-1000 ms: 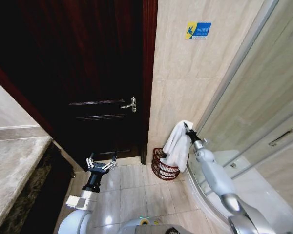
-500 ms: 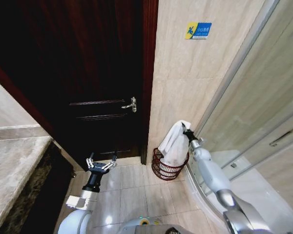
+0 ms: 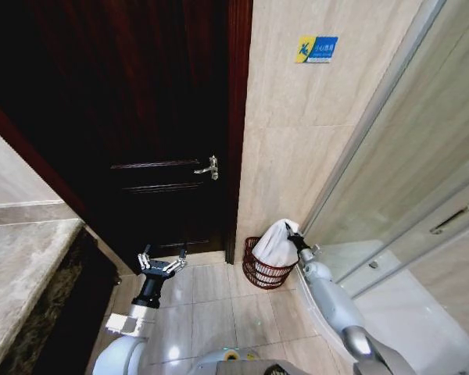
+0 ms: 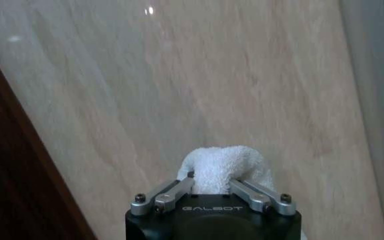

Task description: Discard the used towel into the hamper.

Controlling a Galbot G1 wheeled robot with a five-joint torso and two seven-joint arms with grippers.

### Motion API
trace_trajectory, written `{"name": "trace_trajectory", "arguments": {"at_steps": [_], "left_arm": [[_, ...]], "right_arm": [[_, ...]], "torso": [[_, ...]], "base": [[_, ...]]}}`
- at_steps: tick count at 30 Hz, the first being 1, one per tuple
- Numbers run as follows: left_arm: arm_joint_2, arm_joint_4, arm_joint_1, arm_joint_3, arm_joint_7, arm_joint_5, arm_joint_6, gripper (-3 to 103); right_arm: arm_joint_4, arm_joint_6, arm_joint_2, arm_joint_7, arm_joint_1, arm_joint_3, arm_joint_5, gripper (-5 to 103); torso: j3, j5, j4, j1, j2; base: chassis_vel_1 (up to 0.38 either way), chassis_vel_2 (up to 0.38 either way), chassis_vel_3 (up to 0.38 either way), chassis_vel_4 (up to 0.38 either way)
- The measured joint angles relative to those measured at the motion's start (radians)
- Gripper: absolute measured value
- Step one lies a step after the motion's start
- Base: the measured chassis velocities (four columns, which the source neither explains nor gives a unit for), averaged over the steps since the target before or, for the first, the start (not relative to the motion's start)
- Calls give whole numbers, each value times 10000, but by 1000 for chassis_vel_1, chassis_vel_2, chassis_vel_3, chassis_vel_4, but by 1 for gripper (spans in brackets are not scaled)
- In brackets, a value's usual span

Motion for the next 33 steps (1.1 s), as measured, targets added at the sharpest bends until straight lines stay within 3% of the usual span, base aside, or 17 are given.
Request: {"name": "trace_trajectory", "arguments": {"at_steps": [7,14,17,24,27,33], "left_arm": [[0,0,0,0,0,0,0,100],[0,0,0,0,0,0,0,100],[0,0,0,0,0,0,0,100],[0,0,0,0,0,0,0,100],[0,0,0,-1,0,0,0,100],[0,0,0,0,0,0,0,100]], "right_arm": [[-373,-1218,18,566,82,26,-1412,5],[-878,-2079,52,920,457,31,-1756,5],[-1231,-2640,133,998,581,6,-2394,5],[-2566,-2821,588,1379,1228,519,-3964,5],[-3279,-2463,707,1442,1575,870,-5010,5],[-3858,-1994,849,1747,1998,1305,-5997,5]], "torso": [[0,1,-2,0,0],[0,-3,1,0,0],[0,-2,-2,0,0],[0,1,1,0,0],[0,-1,1,0,-2],[1,0,0,0,-2]], "base": [[0,0,0,0],[0,0,0,0],[0,0,0,0],[0,0,0,0],[0,0,0,0],[0,0,0,0]]}}
